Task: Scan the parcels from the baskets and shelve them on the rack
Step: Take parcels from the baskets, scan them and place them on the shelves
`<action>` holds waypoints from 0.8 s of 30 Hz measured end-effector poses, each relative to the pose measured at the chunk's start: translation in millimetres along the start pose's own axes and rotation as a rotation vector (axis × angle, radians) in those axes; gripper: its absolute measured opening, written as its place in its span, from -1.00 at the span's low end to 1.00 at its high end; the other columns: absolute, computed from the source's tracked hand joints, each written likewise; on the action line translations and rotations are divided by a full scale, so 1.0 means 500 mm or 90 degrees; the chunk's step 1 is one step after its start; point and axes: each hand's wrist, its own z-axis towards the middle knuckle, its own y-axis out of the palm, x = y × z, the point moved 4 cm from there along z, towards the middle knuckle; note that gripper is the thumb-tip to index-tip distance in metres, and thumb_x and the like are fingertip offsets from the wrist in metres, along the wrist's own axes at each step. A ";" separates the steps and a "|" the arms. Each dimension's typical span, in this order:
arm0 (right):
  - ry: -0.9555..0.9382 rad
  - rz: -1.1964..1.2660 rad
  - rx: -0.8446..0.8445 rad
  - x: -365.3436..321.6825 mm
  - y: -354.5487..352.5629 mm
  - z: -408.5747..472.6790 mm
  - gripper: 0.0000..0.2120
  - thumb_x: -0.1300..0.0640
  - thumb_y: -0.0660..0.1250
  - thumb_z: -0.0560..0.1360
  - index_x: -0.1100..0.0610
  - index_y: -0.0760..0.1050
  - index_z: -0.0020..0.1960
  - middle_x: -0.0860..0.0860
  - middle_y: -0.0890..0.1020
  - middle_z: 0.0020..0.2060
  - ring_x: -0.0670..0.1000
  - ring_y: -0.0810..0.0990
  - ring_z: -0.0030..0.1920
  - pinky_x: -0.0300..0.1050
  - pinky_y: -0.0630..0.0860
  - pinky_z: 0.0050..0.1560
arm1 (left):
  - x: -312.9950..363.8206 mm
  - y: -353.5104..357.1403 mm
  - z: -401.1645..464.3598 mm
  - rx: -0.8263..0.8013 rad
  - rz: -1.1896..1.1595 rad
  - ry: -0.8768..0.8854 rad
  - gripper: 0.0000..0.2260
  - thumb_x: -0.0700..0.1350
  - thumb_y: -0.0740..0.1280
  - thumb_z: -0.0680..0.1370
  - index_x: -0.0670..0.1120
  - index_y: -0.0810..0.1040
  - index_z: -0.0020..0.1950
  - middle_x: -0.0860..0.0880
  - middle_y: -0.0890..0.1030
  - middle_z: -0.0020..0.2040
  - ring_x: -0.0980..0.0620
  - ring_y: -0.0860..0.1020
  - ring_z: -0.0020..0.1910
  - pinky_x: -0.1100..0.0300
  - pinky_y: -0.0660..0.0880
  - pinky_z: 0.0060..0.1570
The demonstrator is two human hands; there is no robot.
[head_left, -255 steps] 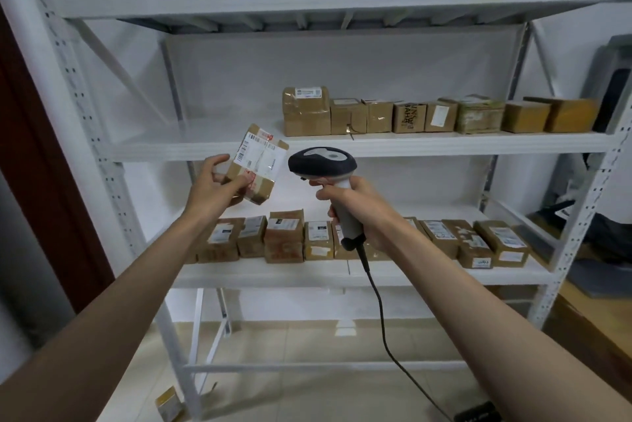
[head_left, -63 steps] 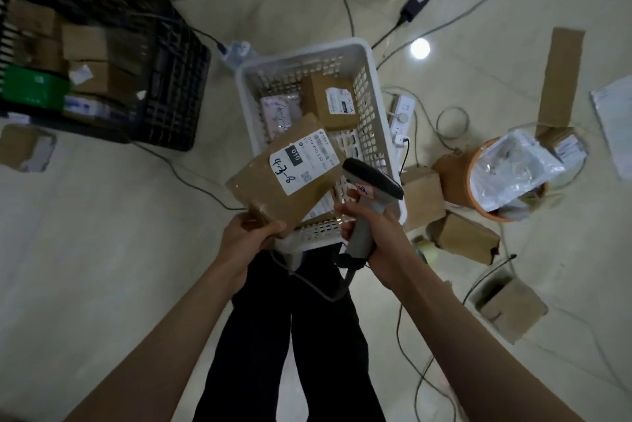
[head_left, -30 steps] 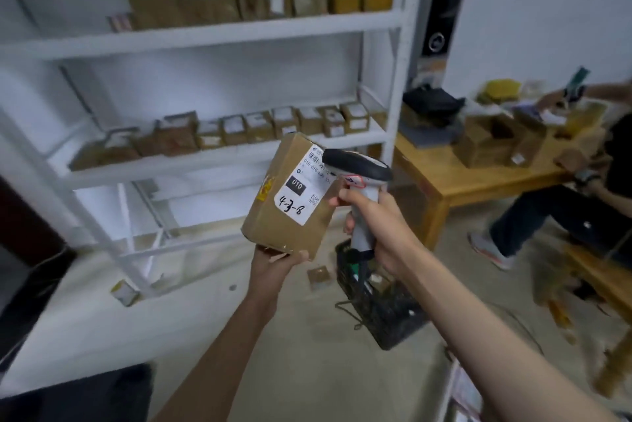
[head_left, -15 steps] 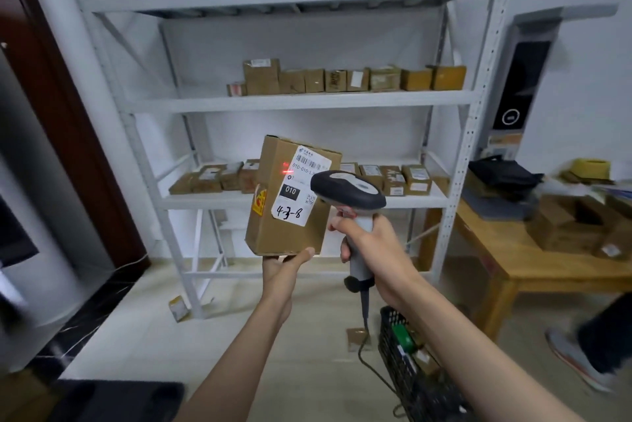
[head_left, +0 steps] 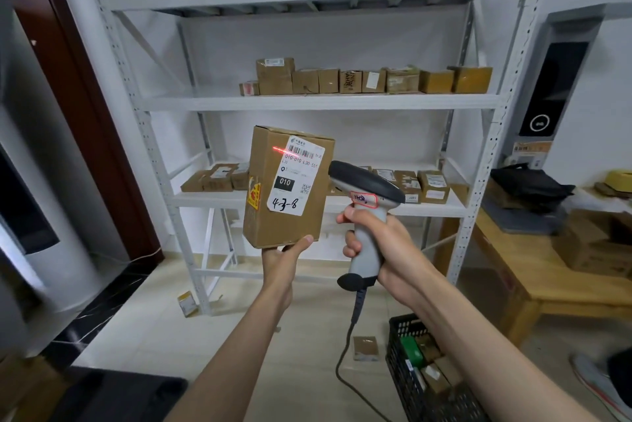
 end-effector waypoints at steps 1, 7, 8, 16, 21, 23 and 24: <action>0.002 0.001 -0.005 0.002 0.001 0.013 -0.89 0.19 0.42 0.54 0.09 0.67 -0.16 0.11 0.63 -0.10 -0.03 0.39 -0.43 -0.14 0.47 -0.36 | 0.001 -0.003 0.009 0.004 -0.001 0.000 -0.56 -0.18 0.58 0.41 0.09 0.55 0.21 0.28 0.68 -0.01 0.38 0.60 -0.06 0.13 0.36 0.19; 0.009 0.002 -0.026 0.028 0.029 0.118 -0.91 0.18 0.42 0.52 0.17 0.55 -0.02 0.09 0.64 -0.10 -0.03 0.37 -0.43 -0.15 0.44 -0.38 | 0.019 -0.052 0.091 0.040 -0.001 0.002 -0.54 -0.15 0.60 0.40 0.11 0.55 0.21 0.24 0.69 0.04 0.30 0.62 0.01 0.10 0.39 0.24; 0.012 -0.005 -0.029 0.034 0.037 0.140 -0.89 0.18 0.42 0.52 0.18 0.53 0.00 0.09 0.64 -0.11 -0.02 0.37 -0.43 -0.15 0.45 -0.38 | 0.024 -0.065 0.111 0.055 0.000 -0.002 -0.51 -0.14 0.61 0.39 0.10 0.54 0.26 0.20 0.68 0.09 0.27 0.61 0.06 0.06 0.39 0.29; 0.007 -0.059 -0.033 0.099 0.157 0.374 -0.86 0.24 0.38 0.57 0.22 0.53 0.12 0.10 0.64 -0.12 -0.01 0.39 -0.43 -0.14 0.45 -0.34 | 0.097 -0.185 0.337 0.045 0.032 0.040 -0.46 -0.10 0.61 0.38 0.06 0.51 0.31 0.15 0.66 0.17 0.29 0.61 0.09 0.00 0.41 0.40; -0.017 -0.086 -0.031 0.119 0.258 0.544 -0.76 0.24 0.40 0.54 0.25 0.56 0.20 0.07 0.65 -0.12 -0.02 0.42 -0.42 -0.16 0.45 -0.32 | 0.173 -0.254 0.496 0.041 0.048 0.054 -0.46 -0.09 0.62 0.37 0.10 0.51 0.28 0.13 0.67 0.15 0.09 0.60 0.22 -0.05 0.45 0.38; -0.022 -0.095 -0.021 0.128 0.289 0.606 -0.74 0.23 0.40 0.53 0.23 0.58 0.22 0.10 0.61 -0.12 -0.02 0.44 -0.42 -0.18 0.46 -0.35 | 0.199 -0.283 0.559 0.028 0.051 0.059 -0.43 -0.06 0.61 0.37 0.05 0.51 0.32 0.10 0.68 0.16 0.05 0.60 0.24 -0.05 0.46 0.37; -0.024 -0.092 -0.020 0.133 0.301 0.635 -0.75 0.23 0.40 0.53 0.20 0.60 0.21 0.10 0.59 -0.13 -0.03 0.45 -0.42 -0.19 0.46 -0.37 | 0.212 -0.296 0.590 0.025 0.052 0.065 -0.45 -0.07 0.61 0.37 0.03 0.52 0.32 0.08 0.68 0.16 0.04 0.61 0.22 -0.03 0.48 0.36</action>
